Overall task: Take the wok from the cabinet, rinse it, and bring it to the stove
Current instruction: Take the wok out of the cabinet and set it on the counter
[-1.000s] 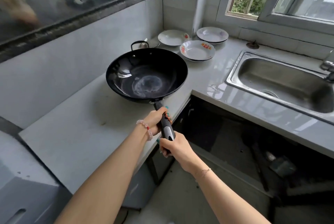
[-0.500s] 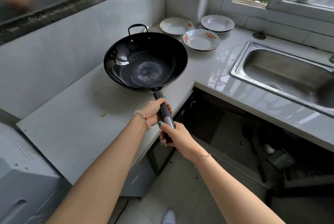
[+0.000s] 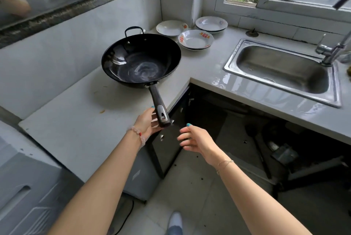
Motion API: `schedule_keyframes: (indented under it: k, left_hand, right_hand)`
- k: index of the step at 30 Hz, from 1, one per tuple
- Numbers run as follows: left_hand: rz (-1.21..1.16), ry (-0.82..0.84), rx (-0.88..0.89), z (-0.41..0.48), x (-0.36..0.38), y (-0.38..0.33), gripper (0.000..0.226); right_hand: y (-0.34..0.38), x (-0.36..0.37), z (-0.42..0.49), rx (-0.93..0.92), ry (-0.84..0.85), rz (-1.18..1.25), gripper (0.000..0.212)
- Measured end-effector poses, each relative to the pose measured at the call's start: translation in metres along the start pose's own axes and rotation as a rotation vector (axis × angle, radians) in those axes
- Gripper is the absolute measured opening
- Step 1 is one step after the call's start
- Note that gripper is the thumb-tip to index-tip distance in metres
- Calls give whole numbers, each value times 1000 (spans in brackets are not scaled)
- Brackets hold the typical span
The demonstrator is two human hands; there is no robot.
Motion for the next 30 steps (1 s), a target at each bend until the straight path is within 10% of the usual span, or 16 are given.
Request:
schedule_keyframes:
  k: [30]
  left_hand:
    - [373,395,-276,-89,196,249,25]
  right_hand:
    - [-132,-341,-153,-43,-754,6,17]
Point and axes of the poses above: each hand's wrist, its own z-axis towards the middle knuckle, its own x-axis out of the palm, y = z × x, the point moved 10 cm from there along z, towards the middle knuckle, and after that the axes turned 3 degrees about -y, right-handed, at the moved point
